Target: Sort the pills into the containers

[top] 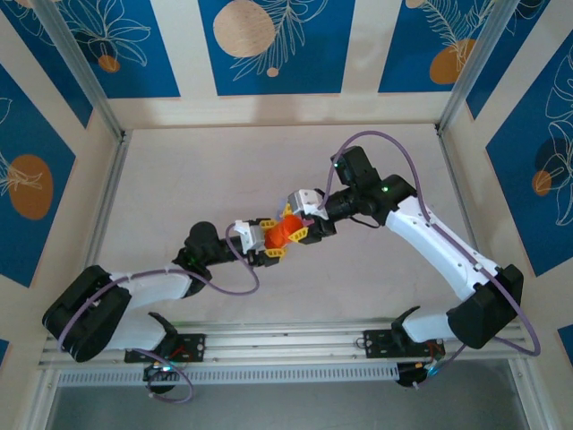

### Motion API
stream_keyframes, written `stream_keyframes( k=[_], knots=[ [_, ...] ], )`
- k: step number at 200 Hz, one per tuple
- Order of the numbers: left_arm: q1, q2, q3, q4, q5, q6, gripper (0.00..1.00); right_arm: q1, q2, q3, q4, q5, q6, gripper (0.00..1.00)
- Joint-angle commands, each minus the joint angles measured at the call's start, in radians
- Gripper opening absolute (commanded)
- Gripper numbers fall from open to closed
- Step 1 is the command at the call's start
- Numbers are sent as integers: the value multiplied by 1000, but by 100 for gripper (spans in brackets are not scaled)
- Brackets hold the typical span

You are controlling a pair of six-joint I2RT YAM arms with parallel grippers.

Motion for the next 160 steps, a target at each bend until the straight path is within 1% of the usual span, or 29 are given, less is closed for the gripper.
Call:
stream_keyframes(
  k=[1,17,35,49,62,77,83,90,97,107,117,123,133,145,160],
  knots=[
    [4,-42,57,59,-64,38,0,24,-14,-48,58,110,241,44],
    [4,-45,59,58,-101,54,0,45,-26,-71,109,205,377,41],
    [3,-46,64,61,-135,67,0,67,-25,-78,134,284,514,39],
    [4,-47,70,68,-162,73,0,87,-14,-69,128,338,614,30],
    [4,-47,73,78,-181,78,0,104,-4,-59,119,367,704,25],
    [3,-45,78,89,-198,78,0,121,1,-54,117,414,794,24],
    [4,-44,81,90,-201,77,0,127,1,-51,120,441,826,26],
    [3,-42,84,87,-199,78,0,129,-3,-46,124,474,872,33],
    [3,-38,86,84,-194,75,0,127,-7,-34,124,497,911,37],
    [2,-32,87,85,-184,69,0,115,-13,-12,118,482,937,38],
    [1,-26,85,91,-177,57,0,104,-18,10,115,444,942,45],
    [1,-26,82,94,-171,51,0,97,-19,22,113,410,930,49],
    [1,-21,77,101,-160,41,0,89,-26,38,109,366,887,53],
    [1,-16,75,100,-141,30,0,74,-32,60,99,319,815,57],
    [1,-11,72,98,-121,21,0,40,-47,75,96,237,715,64]
  ],
)
